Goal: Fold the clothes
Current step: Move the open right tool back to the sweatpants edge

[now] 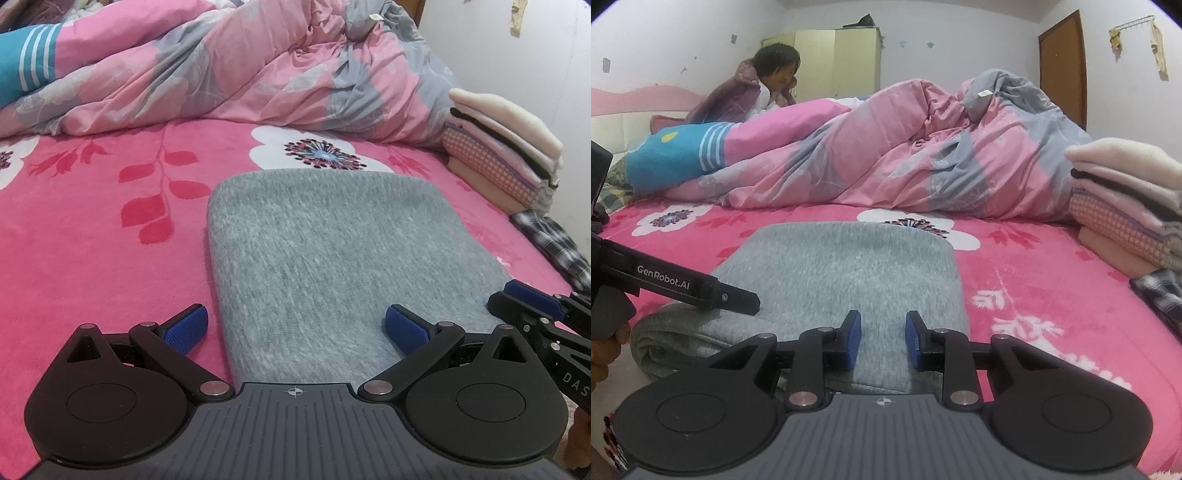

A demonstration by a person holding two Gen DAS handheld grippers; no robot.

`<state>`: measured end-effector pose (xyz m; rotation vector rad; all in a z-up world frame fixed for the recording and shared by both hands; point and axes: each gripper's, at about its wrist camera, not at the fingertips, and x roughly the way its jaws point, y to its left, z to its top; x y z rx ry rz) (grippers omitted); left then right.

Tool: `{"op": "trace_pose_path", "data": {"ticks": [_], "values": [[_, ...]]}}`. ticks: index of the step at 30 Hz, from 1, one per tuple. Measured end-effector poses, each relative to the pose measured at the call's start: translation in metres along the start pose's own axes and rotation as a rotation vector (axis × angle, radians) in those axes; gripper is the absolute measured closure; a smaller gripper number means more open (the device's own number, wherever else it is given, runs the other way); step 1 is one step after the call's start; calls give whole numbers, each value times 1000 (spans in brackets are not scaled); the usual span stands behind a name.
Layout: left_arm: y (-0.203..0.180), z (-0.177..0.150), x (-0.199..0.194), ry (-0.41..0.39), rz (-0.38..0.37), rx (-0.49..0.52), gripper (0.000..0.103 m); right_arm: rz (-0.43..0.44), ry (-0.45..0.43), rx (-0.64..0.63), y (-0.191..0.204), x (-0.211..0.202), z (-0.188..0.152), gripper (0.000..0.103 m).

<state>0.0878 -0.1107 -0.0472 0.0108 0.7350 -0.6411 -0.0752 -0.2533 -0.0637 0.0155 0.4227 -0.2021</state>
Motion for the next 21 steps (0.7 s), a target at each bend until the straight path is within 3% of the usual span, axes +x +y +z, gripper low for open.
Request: {"op": "trace_pose_path", "data": {"ticks": [21], "values": [[0, -2, 0, -6, 7, -1, 0, 0, -4, 16, -3, 0, -2, 73]]}}
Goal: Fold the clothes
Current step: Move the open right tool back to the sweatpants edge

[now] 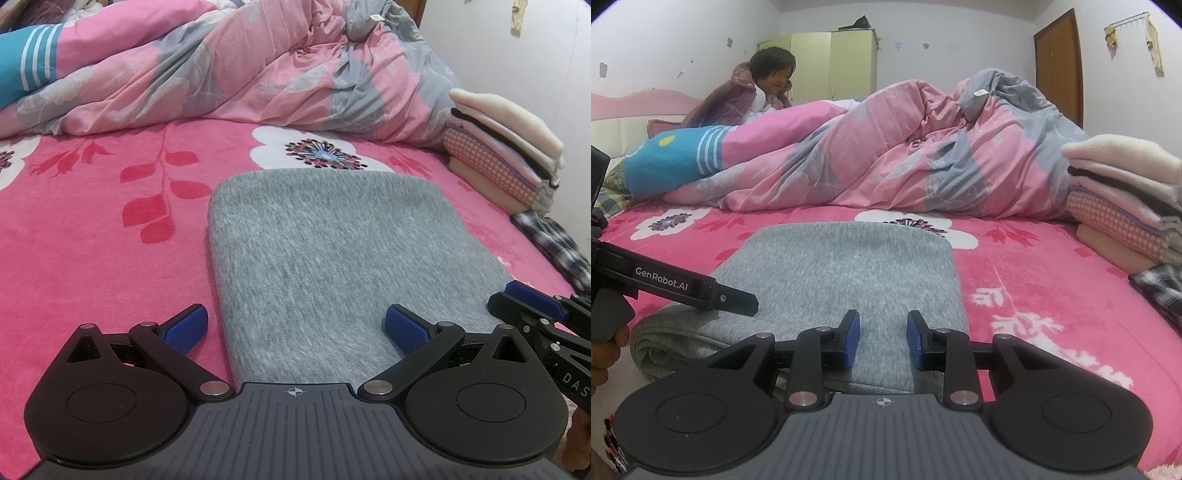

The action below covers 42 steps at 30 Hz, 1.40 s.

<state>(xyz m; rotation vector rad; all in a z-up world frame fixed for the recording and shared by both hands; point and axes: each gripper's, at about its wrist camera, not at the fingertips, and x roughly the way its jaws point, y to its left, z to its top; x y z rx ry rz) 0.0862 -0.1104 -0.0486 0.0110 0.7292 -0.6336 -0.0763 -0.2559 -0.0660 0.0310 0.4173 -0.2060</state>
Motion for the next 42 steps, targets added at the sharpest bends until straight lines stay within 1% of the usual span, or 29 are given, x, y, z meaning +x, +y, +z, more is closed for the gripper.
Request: {"op": "trace_pose_path", "data": {"ticks": [3, 6, 9, 11, 15, 18, 22, 23, 24, 27, 28, 30, 31, 32, 33, 34, 35, 38, 41, 42], "values": [[0, 0, 0, -1, 2, 1, 0, 0, -1, -5, 0, 0, -1, 73], [-1, 0, 0, -2, 7, 2, 0, 10, 18, 3, -2, 0, 5, 72], [-1, 0, 0, -6, 10, 7, 0, 30, 37, 27, -9, 4, 24, 72], [-2, 0, 0, -9, 12, 12, 0, 37, 24, 38, -15, 11, 40, 72], [-2, 0, 0, -10, 13, 19, 0, 48, 42, 24, -20, 39, 70, 72], [-2, 1, 0, -11, 12, 24, 0, 59, 102, 41, -27, 71, 85, 72], [-3, 1, 0, -15, 12, 34, 0, 55, 255, 67, -39, 124, 88, 72], [-3, 1, 0, -16, 12, 36, 0, 57, 262, 71, -42, 132, 87, 68], [-4, 1, 0, -16, 11, 39, 0, 34, 258, 78, -46, 136, 88, 66], [-3, 1, -1, -16, 10, 41, 0, -51, 248, 98, -57, 141, 90, 65], [-4, 1, -1, -15, 9, 40, 0, -54, 246, 119, -64, 140, 89, 65], [-4, 1, -1, -14, 9, 39, 0, -21, 245, 205, -80, 132, 84, 64], [-4, 1, -1, -14, 9, 38, 0, 5, 239, 247, -88, 128, 81, 59], [-4, 1, -1, -14, 10, 37, 0, 41, 234, 299, -97, 122, 77, 53], [-4, 1, -1, -14, 10, 37, 0, 84, 240, 356, -107, 118, 73, 48], [-4, 1, -1, -14, 9, 36, 0, 127, 246, 413, -117, 114, 68, 36], [-4, 1, -1, -13, 9, 35, 0, 173, 259, 464, -126, 112, 63, 30], [-4, 1, -1, -13, 9, 34, 0, 314, 329, 609, -147, 113, 46, 22], [-4, 1, -1, -14, 9, 33, 0, 382, 395, 730, -158, 124, 30, 19], [-4, 1, -1, -15, 9, 33, 0, 397, 390, 739, -158, 126, 29, 18]]}}
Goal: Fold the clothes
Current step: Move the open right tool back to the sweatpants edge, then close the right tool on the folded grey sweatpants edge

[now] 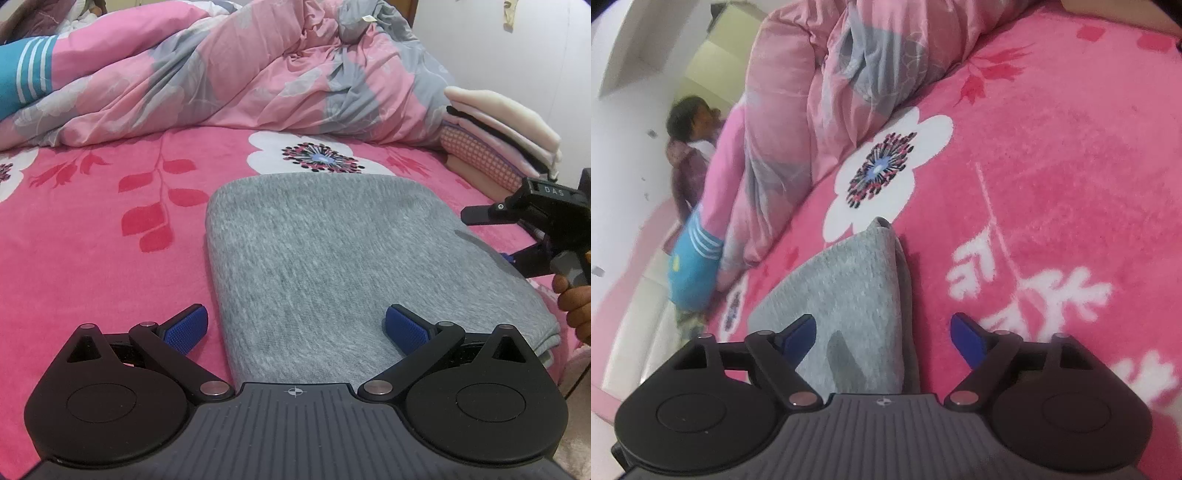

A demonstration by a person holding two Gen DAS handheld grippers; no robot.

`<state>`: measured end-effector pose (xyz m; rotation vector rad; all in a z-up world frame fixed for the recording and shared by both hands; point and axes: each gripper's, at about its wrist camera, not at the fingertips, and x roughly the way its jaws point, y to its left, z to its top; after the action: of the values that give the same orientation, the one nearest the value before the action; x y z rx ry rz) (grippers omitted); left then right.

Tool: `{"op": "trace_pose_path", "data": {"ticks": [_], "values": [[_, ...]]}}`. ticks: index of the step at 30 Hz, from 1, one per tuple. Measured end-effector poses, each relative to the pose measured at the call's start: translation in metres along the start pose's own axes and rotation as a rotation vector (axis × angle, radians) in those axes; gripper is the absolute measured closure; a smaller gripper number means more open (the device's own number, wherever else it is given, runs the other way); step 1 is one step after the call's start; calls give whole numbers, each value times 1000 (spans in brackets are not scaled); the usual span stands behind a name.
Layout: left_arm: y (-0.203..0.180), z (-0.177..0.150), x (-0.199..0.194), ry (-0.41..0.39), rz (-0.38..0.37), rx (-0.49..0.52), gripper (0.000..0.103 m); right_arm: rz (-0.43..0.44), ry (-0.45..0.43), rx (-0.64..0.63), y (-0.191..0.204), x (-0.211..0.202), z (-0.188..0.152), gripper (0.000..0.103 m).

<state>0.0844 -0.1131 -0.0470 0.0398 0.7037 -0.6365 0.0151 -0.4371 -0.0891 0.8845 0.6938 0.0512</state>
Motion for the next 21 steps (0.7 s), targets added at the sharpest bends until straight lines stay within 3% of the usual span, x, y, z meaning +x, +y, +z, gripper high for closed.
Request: {"op": "trace_pose_path", "data": {"ticks": [2, 14, 21], "values": [[0, -1, 0, -2, 0, 1, 0, 35, 1, 3, -1, 2, 0, 12], [1, -1, 0, -4, 0, 0, 0, 110, 138, -111, 12, 0, -30, 12], [0, -1, 0, -7, 2, 0, 0, 145, 154, -134, 12, -11, -46, 12]]}}
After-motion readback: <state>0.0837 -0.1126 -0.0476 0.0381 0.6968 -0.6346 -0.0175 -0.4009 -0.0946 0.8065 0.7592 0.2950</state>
